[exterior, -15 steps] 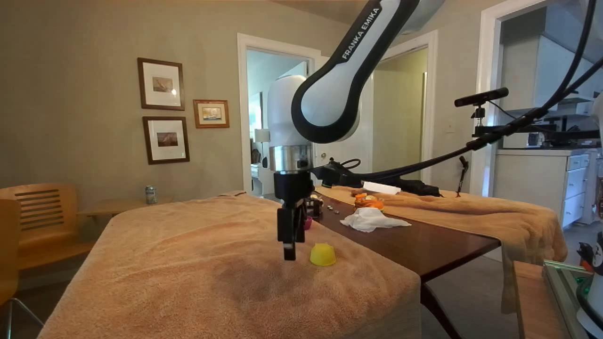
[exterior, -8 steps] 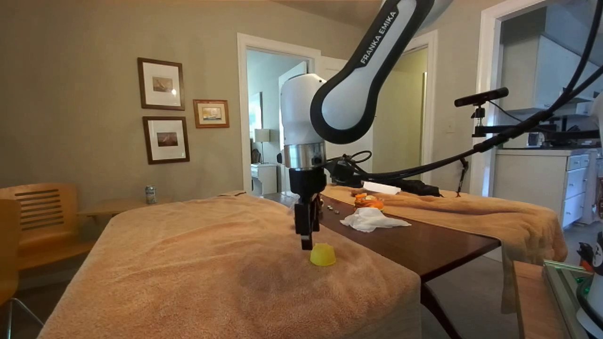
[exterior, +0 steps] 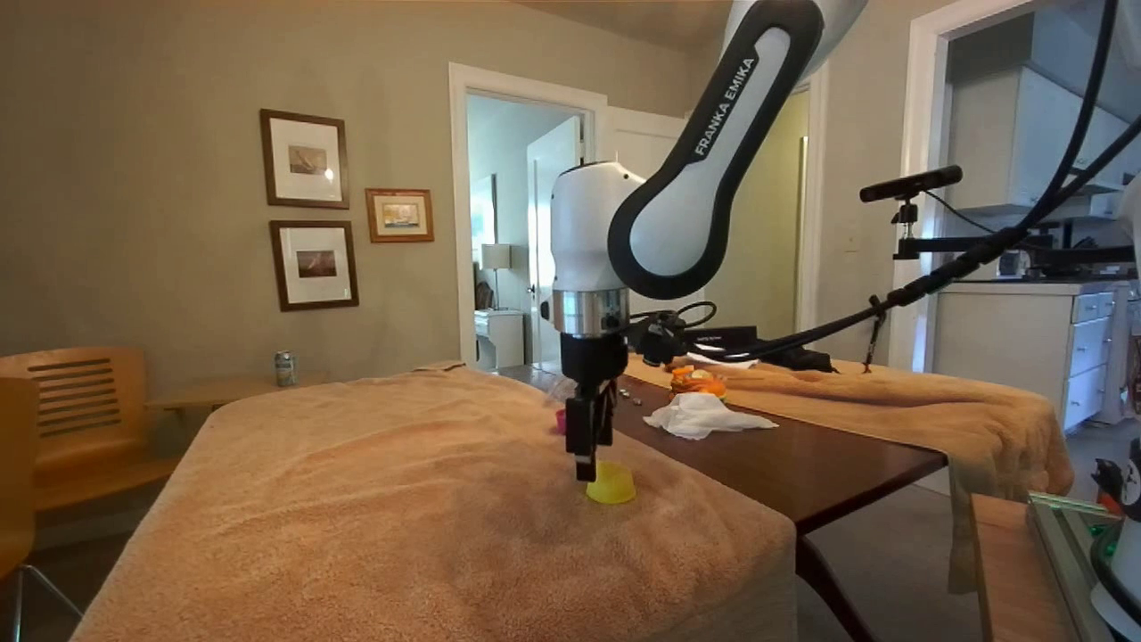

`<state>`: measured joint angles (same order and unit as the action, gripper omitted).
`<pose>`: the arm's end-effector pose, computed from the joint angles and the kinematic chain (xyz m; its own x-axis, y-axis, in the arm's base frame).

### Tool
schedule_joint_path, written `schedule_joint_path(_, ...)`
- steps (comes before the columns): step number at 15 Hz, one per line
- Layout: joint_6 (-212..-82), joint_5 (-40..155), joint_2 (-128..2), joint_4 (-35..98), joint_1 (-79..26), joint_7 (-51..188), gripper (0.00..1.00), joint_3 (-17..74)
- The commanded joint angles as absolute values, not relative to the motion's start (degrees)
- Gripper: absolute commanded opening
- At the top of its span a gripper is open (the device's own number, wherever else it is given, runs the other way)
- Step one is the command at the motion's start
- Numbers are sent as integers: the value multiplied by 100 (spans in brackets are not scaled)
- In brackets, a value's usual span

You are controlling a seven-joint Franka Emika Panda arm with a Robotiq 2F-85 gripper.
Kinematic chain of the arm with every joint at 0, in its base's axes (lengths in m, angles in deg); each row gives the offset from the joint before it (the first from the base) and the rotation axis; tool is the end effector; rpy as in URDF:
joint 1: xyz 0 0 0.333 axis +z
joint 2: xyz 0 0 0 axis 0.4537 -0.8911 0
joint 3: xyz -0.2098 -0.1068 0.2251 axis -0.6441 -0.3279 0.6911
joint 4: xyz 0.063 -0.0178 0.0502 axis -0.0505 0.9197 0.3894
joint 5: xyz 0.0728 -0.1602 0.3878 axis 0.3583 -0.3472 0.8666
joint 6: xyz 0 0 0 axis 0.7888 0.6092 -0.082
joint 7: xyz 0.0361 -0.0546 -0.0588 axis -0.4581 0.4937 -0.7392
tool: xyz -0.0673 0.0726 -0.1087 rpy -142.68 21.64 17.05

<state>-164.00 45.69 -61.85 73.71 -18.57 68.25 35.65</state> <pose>0.5237 0.1097 0.1565 0.9388 0.3441 0.0151 0.3403 -0.9334 0.1136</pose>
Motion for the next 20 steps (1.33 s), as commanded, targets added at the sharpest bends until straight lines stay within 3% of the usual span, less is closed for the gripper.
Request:
schedule_joint_path(1, -16386, 4893, -6285, 7359, -1871, 6821, 100, 3652)
schedule_joint_path(5, -16332, 4907, -6373, 7336, -1831, 6922, 100, 3591)
schedule_joint_path(6, -16329, 4910, -6392, 7332, -1833, 6908, 77, 3589)
schedule_joint_path(7, -16314, 4915, -6408, 7323, -1835, 6896, 74, 3589)
schedule_joint_path(12, -16209, 4932, -6436, 7303, -1835, 6881, 37, 3589)
schedule_joint_path(20, -16567, 5400, -5574, 7918, -2261, 6569, 35, 3588)
